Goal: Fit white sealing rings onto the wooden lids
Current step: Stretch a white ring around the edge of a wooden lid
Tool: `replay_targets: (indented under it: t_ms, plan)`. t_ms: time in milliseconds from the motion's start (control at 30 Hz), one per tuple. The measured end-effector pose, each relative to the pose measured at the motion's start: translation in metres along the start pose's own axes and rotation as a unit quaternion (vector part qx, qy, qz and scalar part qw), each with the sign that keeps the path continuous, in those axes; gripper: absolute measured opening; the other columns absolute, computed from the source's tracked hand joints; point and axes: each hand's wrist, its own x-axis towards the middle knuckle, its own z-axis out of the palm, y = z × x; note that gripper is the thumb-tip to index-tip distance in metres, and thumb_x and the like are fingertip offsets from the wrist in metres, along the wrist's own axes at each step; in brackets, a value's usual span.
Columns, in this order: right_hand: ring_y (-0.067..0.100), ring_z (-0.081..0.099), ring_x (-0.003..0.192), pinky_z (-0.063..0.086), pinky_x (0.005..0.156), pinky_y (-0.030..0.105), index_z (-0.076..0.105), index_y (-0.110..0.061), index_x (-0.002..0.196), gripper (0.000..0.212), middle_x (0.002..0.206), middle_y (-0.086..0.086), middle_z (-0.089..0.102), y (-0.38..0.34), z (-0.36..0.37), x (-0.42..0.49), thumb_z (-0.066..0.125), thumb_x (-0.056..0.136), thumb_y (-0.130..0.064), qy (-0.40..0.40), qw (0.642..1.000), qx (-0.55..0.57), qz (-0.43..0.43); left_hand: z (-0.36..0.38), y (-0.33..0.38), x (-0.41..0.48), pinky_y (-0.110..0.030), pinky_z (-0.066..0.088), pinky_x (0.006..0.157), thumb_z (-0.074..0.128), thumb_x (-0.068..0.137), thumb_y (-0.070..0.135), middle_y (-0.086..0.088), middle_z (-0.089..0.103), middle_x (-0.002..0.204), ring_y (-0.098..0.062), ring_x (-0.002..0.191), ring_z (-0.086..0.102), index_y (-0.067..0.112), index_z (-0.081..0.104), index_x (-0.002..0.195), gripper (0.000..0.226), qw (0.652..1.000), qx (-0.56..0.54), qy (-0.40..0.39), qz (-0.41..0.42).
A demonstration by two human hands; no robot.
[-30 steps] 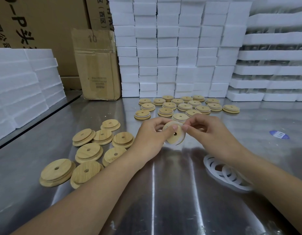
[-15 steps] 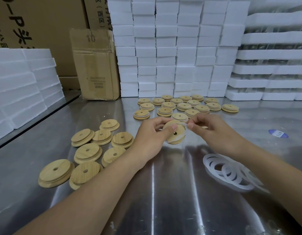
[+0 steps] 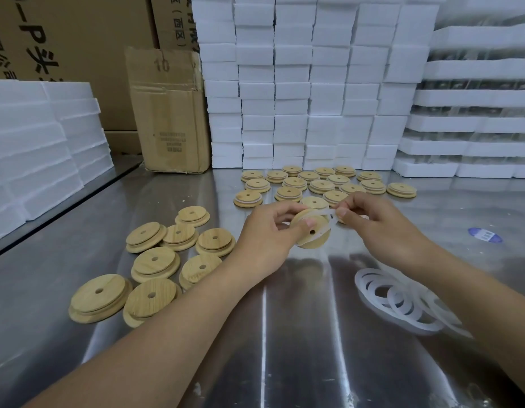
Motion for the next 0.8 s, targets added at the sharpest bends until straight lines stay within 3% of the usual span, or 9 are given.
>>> replay_targets:
  t_ms: [67, 133, 233, 333, 567, 633, 700, 800]
  plan:
    - [0.034, 0.063, 0.1, 0.051, 0.099, 0.049, 0.068, -0.013, 0.098, 0.016, 0.102, 0.012, 0.07, 0.0, 0.0, 0.0, 0.058, 0.107, -0.023, -0.011, 1.0, -0.01, -0.002, 0.0, 0.001, 0.0, -0.009, 0.05, 0.071, 0.076, 0.098, 0.017, 0.003, 0.081, 0.106, 0.003, 0.086, 0.07, 0.015, 0.08, 0.114, 0.017, 0.999, -0.023, 0.027, -0.007]
    - [0.025, 0.057, 0.082, 0.048, 0.081, 0.037, 0.066, -0.015, 0.096, 0.016, 0.089, 0.002, 0.066, -0.001, 0.001, -0.001, 0.057, 0.107, -0.022, -0.031, 0.999, -0.025, -0.009, -0.001, 0.002, -0.001, -0.006, 0.047, 0.065, 0.075, 0.098, 0.017, 0.005, 0.082, 0.1, 0.008, 0.08, 0.069, 0.015, 0.08, 0.113, 0.016, 0.997, -0.057, 0.056, -0.016]
    - [0.009, 0.047, 0.066, 0.04, 0.063, 0.022, 0.062, -0.014, 0.09, 0.02, 0.077, -0.006, 0.056, -0.002, 0.006, -0.003, 0.056, 0.108, -0.021, -0.07, 0.997, -0.029, -0.015, 0.001, 0.002, -0.002, -0.01, 0.049, 0.064, 0.074, 0.1, 0.022, 0.007, 0.083, 0.098, 0.003, 0.084, 0.072, 0.021, 0.08, 0.109, 0.012, 0.992, -0.091, 0.081, -0.039]
    - [-0.002, 0.045, 0.061, 0.04, 0.061, 0.012, 0.062, -0.013, 0.088, 0.021, 0.074, -0.012, 0.054, -0.004, 0.009, -0.004, 0.057, 0.108, -0.018, -0.081, 0.995, -0.026, -0.046, 0.005, 0.002, -0.003, -0.013, 0.054, 0.065, 0.072, 0.101, 0.025, 0.008, 0.083, 0.099, -0.002, 0.087, 0.073, 0.025, 0.078, 0.108, 0.009, 0.987, -0.118, 0.089, -0.063]
    - [-0.004, 0.052, 0.067, 0.04, 0.069, 0.01, 0.064, -0.012, 0.088, 0.02, 0.066, -0.027, 0.058, -0.008, 0.013, -0.006, 0.058, 0.107, -0.015, -0.067, 0.995, 0.023, -0.065, 0.009, 0.005, -0.007, -0.01, 0.052, 0.068, 0.068, 0.103, 0.027, 0.009, 0.082, 0.105, 0.006, 0.086, 0.071, 0.02, 0.076, 0.118, 0.018, 0.974, -0.187, 0.108, -0.074]
    - [-0.001, 0.058, 0.072, 0.046, 0.073, 0.016, 0.068, -0.011, 0.092, 0.018, 0.075, -0.019, 0.065, -0.01, 0.017, -0.007, 0.059, 0.106, -0.017, -0.043, 0.996, 0.05, -0.061, 0.011, 0.007, -0.007, -0.014, 0.051, 0.073, 0.068, 0.103, 0.029, 0.009, 0.082, 0.109, 0.005, 0.089, 0.071, 0.021, 0.075, 0.121, 0.02, 0.97, -0.199, 0.111, -0.079]
    - [0.01, 0.068, 0.084, 0.053, 0.079, 0.03, 0.07, -0.01, 0.096, 0.017, 0.089, -0.001, 0.074, -0.012, 0.021, -0.01, 0.06, 0.106, -0.021, -0.011, 0.996, 0.084, -0.041, 0.012, 0.007, -0.008, -0.017, 0.051, 0.075, 0.068, 0.103, 0.029, 0.009, 0.082, 0.109, 0.002, 0.09, 0.071, 0.022, 0.074, 0.121, 0.02, 0.966, -0.217, 0.111, -0.084]
    - [0.01, 0.074, 0.091, 0.056, 0.085, 0.04, 0.071, -0.012, 0.096, 0.018, 0.093, 0.002, 0.077, -0.013, 0.027, -0.013, 0.066, 0.103, -0.028, 0.002, 0.994, 0.113, -0.001, 0.012, 0.008, -0.008, -0.017, 0.056, 0.077, 0.066, 0.104, 0.028, 0.006, 0.081, 0.111, -0.005, 0.094, 0.073, 0.02, 0.072, 0.125, 0.023, 0.957, -0.255, 0.107, -0.091]
